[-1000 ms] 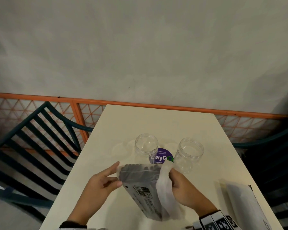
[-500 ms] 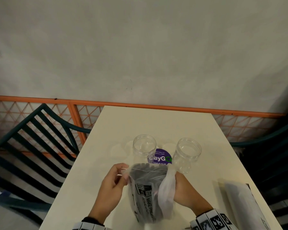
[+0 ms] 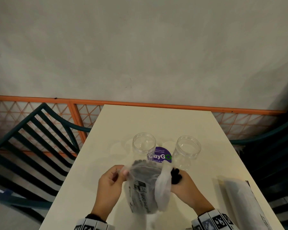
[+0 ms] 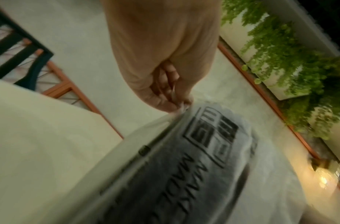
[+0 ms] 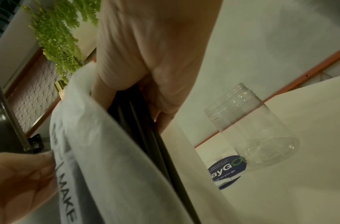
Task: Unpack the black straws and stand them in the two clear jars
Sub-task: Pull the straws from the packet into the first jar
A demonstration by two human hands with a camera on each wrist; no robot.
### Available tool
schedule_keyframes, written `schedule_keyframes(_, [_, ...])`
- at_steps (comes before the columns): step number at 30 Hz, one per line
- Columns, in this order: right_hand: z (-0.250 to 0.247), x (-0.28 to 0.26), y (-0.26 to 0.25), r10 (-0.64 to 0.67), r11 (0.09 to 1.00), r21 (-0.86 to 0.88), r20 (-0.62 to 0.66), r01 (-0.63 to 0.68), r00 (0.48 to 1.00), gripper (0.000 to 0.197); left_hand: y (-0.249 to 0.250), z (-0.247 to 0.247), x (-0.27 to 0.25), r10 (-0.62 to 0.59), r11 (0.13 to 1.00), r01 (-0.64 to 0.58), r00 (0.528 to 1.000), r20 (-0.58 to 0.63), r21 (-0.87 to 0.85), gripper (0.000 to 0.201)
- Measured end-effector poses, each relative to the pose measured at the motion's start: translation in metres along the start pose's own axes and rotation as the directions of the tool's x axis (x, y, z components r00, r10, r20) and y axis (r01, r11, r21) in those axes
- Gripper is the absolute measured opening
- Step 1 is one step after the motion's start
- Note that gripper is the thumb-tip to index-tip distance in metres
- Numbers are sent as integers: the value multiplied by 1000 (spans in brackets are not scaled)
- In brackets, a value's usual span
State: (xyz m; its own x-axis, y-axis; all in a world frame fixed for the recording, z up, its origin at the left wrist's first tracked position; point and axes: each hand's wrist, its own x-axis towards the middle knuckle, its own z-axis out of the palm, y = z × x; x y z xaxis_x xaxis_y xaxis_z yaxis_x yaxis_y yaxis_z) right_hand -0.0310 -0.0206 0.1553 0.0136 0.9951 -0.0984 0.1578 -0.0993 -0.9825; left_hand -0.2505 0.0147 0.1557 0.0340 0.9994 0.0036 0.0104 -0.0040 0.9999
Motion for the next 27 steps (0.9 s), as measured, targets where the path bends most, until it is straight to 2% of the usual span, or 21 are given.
schedule_keyframes(2, [3, 0, 8, -63, 998, 11, 20, 63, 998, 37, -2, -2, 0, -63, 996, 65, 997, 47, -55, 13])
schedule_keyframes(4, [6, 1, 11, -99, 994, 52, 1, 99, 995, 42, -2, -4, -2, -84, 993, 96, 983, 163, -70, 8])
schedule_keyframes(7, [12, 1, 8, -89, 994, 65, -35, 91, 995, 41, 1, -7, -1, -70, 995, 85, 963, 260, -47, 33])
schedule_keyframes(9, [14, 3, 9, -71, 996, 46, -48, 74, 996, 39, 1, -7, 1, -59, 998, 65, 971, 232, -16, 30])
schedule_keyframes(11, [15, 3, 8, -73, 997, 12, -55, 74, 996, 38, 2, -6, 3, -63, 998, 67, 986, 156, -20, 7])
schedule_keyframes(12, [16, 3, 6, -81, 997, 3, -47, 81, 996, 39, 1, -6, 4, -76, 996, 80, 989, 128, -29, 3])
schedule_keyframes(16, [17, 1, 1, -80, 997, 24, 18, 79, 997, 50, 0, 0, 0, -115, 987, 131, 982, 151, -97, 19])
schedule_keyframes(19, [17, 1, -1, -79, 997, 25, 14, 79, 997, 56, 3, 3, 0, -206, 951, 232, 968, 141, -205, 24])
schedule_keyframes(21, [18, 1, -2, -82, 996, 34, 22, 81, 996, 55, 1, -1, 1, -186, 948, 224, 966, 178, -228, 10])
schedule_keyframes(22, [19, 2, -3, -81, 996, 42, 27, 80, 996, 56, 3, -3, 2, -162, 949, 213, 962, 218, -233, 15])
schedule_keyframes(24, [19, 4, -4, -77, 996, 36, 32, 76, 997, 57, -2, -7, 4, -117, 964, 182, 946, 303, -196, 41])
schedule_keyframes(27, [20, 5, -7, -87, 996, -16, 57, 89, 995, 55, -4, -8, 3, -101, 982, 140, 958, 270, -128, 39])
